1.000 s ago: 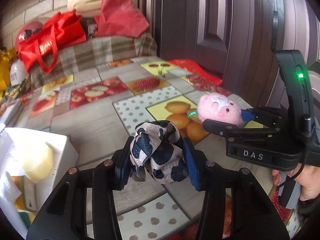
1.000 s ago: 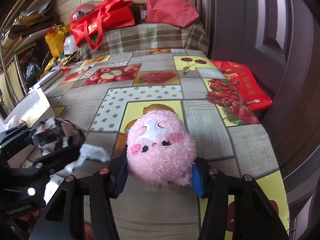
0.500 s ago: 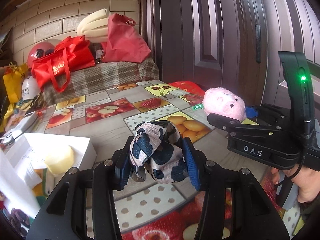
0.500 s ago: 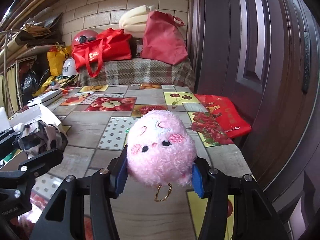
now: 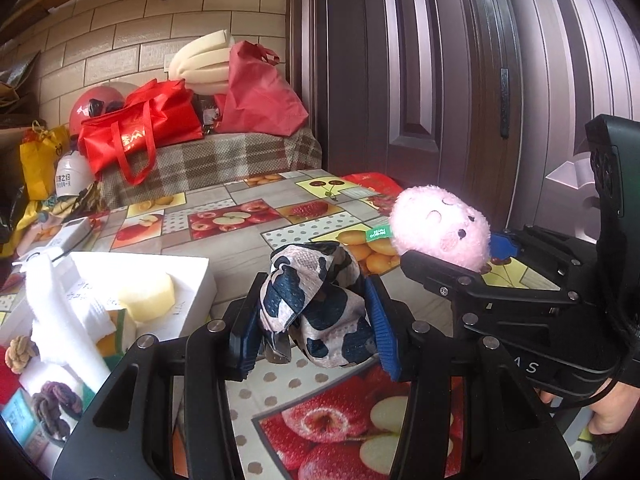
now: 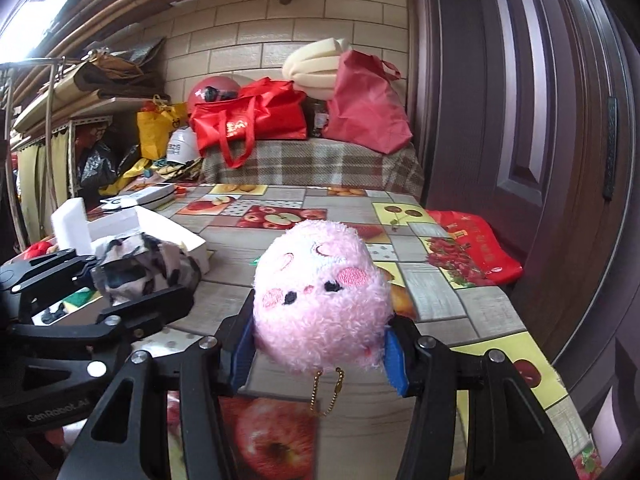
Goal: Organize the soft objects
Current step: 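Carry the cow-print cloth over the tray with left tool while right tool carries the pig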
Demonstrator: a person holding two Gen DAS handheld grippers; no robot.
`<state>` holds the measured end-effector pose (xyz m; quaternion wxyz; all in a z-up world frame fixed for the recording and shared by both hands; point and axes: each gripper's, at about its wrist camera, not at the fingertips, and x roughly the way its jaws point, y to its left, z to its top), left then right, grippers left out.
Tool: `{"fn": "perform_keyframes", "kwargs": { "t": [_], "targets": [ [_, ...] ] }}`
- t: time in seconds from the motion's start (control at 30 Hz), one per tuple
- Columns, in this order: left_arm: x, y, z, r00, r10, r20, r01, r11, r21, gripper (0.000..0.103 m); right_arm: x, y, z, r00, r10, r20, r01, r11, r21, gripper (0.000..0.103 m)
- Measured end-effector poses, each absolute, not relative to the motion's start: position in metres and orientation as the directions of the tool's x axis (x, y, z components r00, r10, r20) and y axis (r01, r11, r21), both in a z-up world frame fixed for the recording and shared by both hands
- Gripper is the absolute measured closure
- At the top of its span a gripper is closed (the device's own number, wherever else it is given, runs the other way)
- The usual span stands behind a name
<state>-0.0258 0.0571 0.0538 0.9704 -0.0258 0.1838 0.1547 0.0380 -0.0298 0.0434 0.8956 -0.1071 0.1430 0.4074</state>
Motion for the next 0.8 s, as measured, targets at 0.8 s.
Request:
{"fn": "perform_keyframes", "kwargs": {
  "t": [0.8],
  "targets": [
    [-0.076,0.061,0.053,0.881,0.322,-0.347,-0.348,0.937,-0.015,0.056,0.004,-0.015,0.041,0.546,0.762,-0.349,-0.82,0.572,-0.034,0.049]
  ]
}}
